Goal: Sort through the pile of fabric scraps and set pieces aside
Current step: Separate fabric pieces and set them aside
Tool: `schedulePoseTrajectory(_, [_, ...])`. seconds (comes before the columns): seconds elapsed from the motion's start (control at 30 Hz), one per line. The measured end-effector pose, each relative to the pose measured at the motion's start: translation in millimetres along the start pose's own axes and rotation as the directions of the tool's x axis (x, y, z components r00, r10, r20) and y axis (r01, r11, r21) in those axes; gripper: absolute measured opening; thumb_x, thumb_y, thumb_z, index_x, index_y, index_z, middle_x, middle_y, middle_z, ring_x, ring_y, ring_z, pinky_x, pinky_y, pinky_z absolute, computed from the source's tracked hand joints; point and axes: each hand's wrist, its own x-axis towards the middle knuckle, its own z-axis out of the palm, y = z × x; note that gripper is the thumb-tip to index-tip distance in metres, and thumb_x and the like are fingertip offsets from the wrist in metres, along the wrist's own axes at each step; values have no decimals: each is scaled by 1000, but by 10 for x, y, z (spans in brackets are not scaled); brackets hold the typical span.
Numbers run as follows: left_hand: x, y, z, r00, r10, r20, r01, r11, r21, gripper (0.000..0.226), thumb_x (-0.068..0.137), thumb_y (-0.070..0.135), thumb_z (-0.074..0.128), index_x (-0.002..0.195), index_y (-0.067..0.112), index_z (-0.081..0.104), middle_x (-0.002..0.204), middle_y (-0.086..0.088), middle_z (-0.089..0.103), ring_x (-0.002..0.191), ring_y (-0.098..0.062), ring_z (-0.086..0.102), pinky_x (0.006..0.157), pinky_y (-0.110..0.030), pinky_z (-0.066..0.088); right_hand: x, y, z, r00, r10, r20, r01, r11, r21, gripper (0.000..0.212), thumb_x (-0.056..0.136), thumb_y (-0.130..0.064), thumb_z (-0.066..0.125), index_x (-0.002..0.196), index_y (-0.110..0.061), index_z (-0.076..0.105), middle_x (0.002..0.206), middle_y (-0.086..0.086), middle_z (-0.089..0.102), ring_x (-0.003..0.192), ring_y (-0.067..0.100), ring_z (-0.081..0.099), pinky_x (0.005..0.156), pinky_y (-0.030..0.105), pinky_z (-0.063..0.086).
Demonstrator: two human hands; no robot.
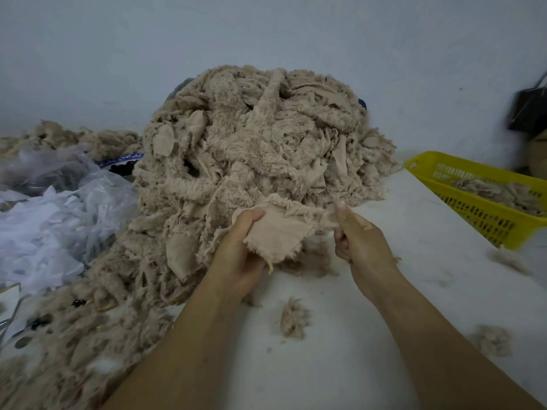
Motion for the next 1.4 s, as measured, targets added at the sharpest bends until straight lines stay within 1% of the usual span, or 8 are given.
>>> schedulePoseTrajectory(0.17, [-2, 47, 22, 996, 25, -83, -37, 989, -144, 23, 77, 15, 62, 59, 14, 75, 67, -2, 70, 61, -12, 71, 51, -21, 54, -33, 52, 36, 975, -86, 205, 179, 853, -491, 37, 91, -52, 59, 72, -21, 50, 53, -8, 40, 46, 8, 40, 46, 16, 35])
schedulePoseTrajectory(0.3, [37, 168, -87, 997, 70, -43, -82, 875, -476, 13, 85, -1, 50, 84, 2, 62, 71, -4, 59, 50, -9, 57, 45, -19, 48, 94, 35, -84, 969, -222, -104, 91, 719, -689, 38, 103, -32, 47, 70, -16, 39, 61, 1, 37, 61, 22, 39, 52, 26, 29])
schedulePoseTrajectory(0.57, [-21, -67, 66, 987, 69, -146, -52, 992, 117, 30, 95, 11, 52, 122, 12, 65, 105, -8, 71, 88, -18, 70, 70, -26, 57, 10, 83, 106, 988, -86, 128, 131, 909, -396, 30, 97, -33, 49, 68, -34, 57, 73, -20, 57, 69, -5, 56, 60, 9, 42])
schedulePoseTrajectory(0.77, [-81, -168, -1, 962, 149, -229, 108, 562, 820, 34, 100, 2, 51, 134, -2, 50, 134, -20, 56, 128, -37, 52, 72, -10, 48, -77, 107, 103, 957, -27, 288, 111, 954, -280, 53, 70, -87, 51, 101, -46, 63, 93, -23, 68, 89, 0, 65, 79, 22, 52])
schedulePoseTrajectory(0.93, [-75, -160, 61, 970, 215, 114, -218, 562, 797, 19, 92, 35, 57, 104, 49, 55, 95, 32, 65, 92, 20, 58, 70, 1, 43, -66, 125, 76, 940, 85, 332, -11, 976, -219, 13, 98, -35, 59, 110, -32, 62, 71, -3, 59, 59, 9, 53, 53, 25, 41])
schedulePoseTrajectory(1.07, [-10, -224, -2, 979, 176, 101, -197, 701, 686, 37, 100, 8, 54, 100, 45, 57, 85, 34, 69, 82, 21, 62, 71, -2, 47, -64, 123, 44, 927, 154, 343, -136, 988, -76, 8, 99, -24, 57, 105, -24, 62, 67, -5, 57, 54, 7, 47, 47, 20, 36])
schedulePoseTrajectory(1.17, [-95, -168, 77, 940, 300, 161, -295, 480, 826, 7, 94, 36, 54, 90, 35, 60, 79, 23, 65, 71, 8, 59, 63, -10, 46, -23, 91, 5, 945, 179, 275, -210, 974, 88, 11, 100, -14, 54, 90, -17, 58, 66, 0, 53, 51, 7, 44, 43, 20, 35])
schedulePoseTrajectory(1.4, [-131, 26, 19, 562, 820, 105, -431, 182, 884, 17, 95, 25, 48, 110, 22, 56, 113, 5, 49, 106, -14, 50, 91, -23, 44, 114, -106, -186, 996, 86, -20, -55, 788, 613, 30, 99, -18, 50, 73, -18, 66, 67, -3, 56, 51, 5, 48, 49, 14, 42])
